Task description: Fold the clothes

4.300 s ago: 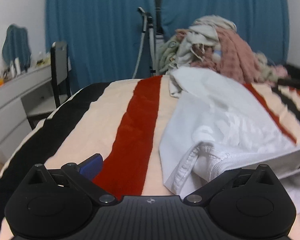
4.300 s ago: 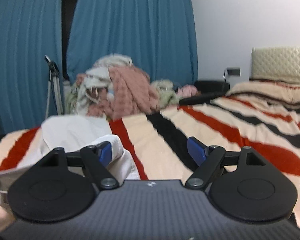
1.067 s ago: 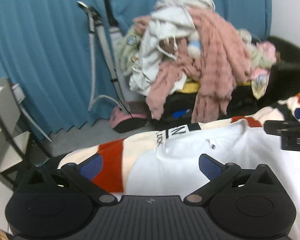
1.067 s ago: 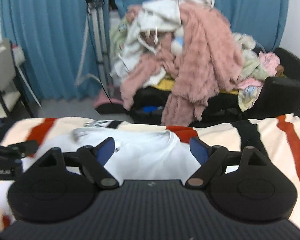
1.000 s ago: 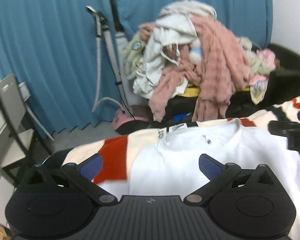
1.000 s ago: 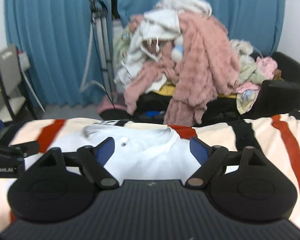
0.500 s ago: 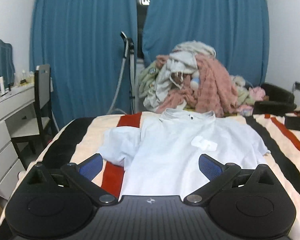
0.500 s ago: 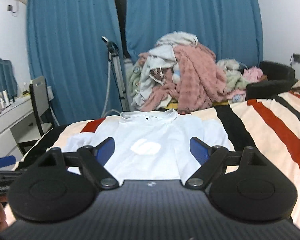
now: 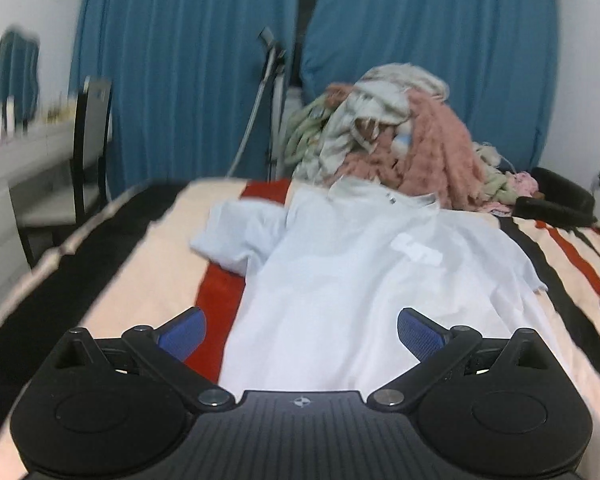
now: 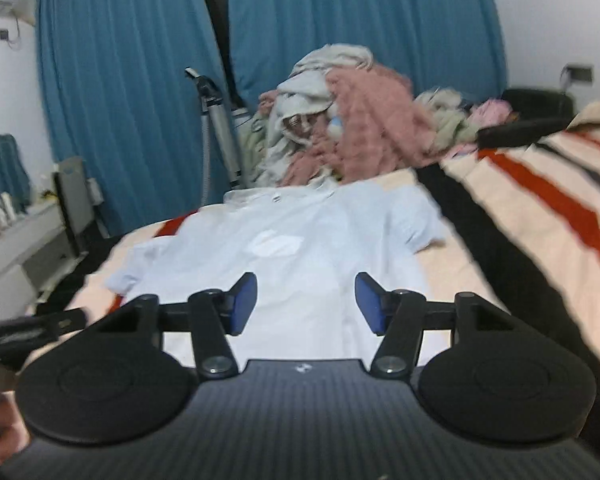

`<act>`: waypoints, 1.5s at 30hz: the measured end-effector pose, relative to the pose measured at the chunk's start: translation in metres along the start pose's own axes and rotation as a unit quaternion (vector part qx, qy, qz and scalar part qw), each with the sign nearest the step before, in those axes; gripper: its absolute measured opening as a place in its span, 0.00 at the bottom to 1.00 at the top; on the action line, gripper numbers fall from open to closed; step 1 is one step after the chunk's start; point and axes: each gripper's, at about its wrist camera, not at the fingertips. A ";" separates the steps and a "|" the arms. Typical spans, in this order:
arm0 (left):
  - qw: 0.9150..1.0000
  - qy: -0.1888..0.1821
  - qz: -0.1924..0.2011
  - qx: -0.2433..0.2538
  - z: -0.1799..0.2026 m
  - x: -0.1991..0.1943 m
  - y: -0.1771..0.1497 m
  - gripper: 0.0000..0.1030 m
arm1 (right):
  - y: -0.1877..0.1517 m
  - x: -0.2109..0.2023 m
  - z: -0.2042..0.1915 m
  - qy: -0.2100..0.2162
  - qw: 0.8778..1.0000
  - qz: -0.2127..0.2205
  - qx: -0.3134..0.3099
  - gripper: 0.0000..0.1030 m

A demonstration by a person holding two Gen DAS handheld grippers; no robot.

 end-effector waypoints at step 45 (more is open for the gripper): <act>0.971 0.130 -0.007 -0.199 -0.199 0.259 0.133 0.41 | -0.016 0.141 0.022 -0.032 0.994 -0.086 0.057 0.72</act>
Point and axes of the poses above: each gripper's, at about its wrist camera, not at the fingertips, and x roughly the way its jaws point, z to its right, y to its top, and after that the axes turned 4 degrees about x, right-handed
